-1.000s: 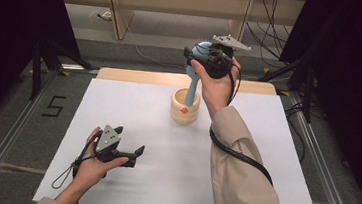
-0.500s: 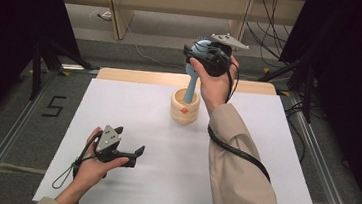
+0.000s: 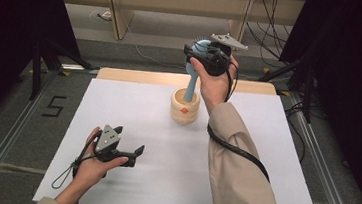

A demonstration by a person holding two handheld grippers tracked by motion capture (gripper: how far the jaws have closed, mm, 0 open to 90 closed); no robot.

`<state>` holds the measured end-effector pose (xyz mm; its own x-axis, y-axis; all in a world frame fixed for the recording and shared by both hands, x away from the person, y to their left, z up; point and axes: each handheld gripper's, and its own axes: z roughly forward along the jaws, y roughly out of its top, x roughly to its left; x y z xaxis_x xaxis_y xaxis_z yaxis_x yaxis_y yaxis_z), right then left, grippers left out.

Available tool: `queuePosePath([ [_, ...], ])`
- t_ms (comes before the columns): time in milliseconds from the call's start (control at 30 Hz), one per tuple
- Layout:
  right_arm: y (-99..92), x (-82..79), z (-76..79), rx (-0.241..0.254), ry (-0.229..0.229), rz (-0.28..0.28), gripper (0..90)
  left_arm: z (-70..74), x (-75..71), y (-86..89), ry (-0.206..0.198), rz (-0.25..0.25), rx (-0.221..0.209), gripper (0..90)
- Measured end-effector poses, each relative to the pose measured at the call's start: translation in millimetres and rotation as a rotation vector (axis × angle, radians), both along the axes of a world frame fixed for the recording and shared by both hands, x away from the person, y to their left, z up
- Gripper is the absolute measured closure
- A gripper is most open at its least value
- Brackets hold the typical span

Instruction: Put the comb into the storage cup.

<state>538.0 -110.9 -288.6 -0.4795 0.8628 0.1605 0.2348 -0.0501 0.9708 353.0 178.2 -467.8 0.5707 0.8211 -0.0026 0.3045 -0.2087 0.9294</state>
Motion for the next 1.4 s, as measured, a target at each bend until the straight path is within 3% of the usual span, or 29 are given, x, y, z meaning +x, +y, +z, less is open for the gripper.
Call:
queuePosePath([
  [200,2.3,1.6,-2.3,-0.027,-0.026,-0.009,21.1,0.2,0.3,0.7,-0.002,0.003,-0.001,0.0],
  [533,4.1,3.5,-6.9,-0.031,-0.045,-0.016,21.0,-0.2,0.4,0.2,-0.002,0.003,-0.003,0.0],
  [667,6.9,4.2,-9.2,-0.066,-0.061,-0.026,21.0,-0.5,0.4,0.2,0.000,0.004,-0.005,0.1],
  [1400,11.9,7.2,-19.6,-0.076,-0.053,-0.018,21.0,-0.9,0.4,-0.1,0.002,0.002,-0.003,0.2],
])
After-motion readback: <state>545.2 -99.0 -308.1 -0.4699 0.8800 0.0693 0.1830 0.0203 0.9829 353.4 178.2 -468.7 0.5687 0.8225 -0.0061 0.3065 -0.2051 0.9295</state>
